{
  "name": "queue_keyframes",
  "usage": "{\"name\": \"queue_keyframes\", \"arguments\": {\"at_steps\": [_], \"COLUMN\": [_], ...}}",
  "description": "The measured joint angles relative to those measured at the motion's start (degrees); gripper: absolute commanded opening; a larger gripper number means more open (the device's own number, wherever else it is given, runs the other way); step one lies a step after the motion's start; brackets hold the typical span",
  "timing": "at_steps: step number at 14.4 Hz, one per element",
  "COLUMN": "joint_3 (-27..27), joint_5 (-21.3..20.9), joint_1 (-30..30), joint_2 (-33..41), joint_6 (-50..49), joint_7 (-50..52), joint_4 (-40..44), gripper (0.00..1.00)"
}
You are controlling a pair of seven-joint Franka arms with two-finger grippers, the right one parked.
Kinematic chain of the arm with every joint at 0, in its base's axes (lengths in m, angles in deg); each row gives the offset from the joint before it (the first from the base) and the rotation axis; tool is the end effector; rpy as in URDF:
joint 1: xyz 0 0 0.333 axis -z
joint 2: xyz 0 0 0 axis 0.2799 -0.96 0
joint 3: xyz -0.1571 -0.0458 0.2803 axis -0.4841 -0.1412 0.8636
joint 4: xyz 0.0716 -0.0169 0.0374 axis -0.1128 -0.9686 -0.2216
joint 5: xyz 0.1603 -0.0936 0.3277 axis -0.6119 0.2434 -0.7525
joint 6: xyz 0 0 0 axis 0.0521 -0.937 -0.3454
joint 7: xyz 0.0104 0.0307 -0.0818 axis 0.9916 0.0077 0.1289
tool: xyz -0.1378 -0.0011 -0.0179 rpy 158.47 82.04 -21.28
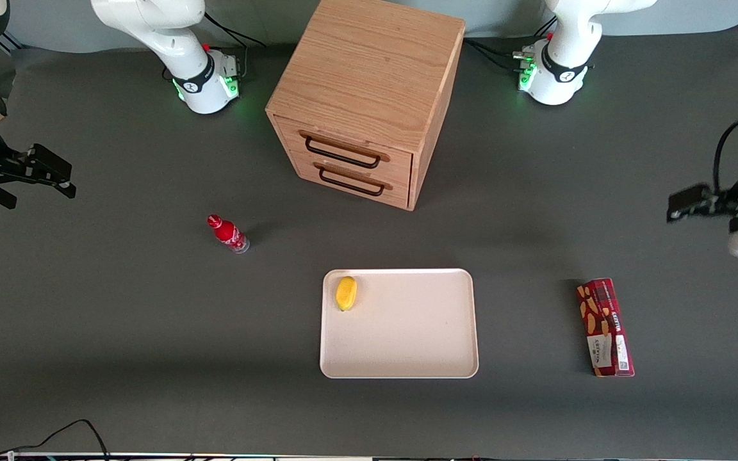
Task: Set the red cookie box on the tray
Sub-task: 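Move the left gripper down toward the red cookie box, then lower the open left gripper around the red cookie box and close it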
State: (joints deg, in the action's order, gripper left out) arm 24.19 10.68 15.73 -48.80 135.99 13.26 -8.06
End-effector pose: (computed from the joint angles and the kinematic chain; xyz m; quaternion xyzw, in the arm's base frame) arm 0.6335 -0.0087 0.5293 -0.9947 0.0991 0.0281 0.0040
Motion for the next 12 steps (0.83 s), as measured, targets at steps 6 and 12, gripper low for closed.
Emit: {"name": "queue_keyframes", "arguments": {"at_steps": [6,12], "joint_3": [0.12,0.38], "joint_5": [-0.02,-0.07], "joint_1": [-0.03,-0.67], "joint_2": [-15.11,-24.90], "joint_6": [20.20,30.36], "joint_7": [1.04,2.62], "joint_4": [0.04,0.03], "gripper": [1.00,1.00]}}
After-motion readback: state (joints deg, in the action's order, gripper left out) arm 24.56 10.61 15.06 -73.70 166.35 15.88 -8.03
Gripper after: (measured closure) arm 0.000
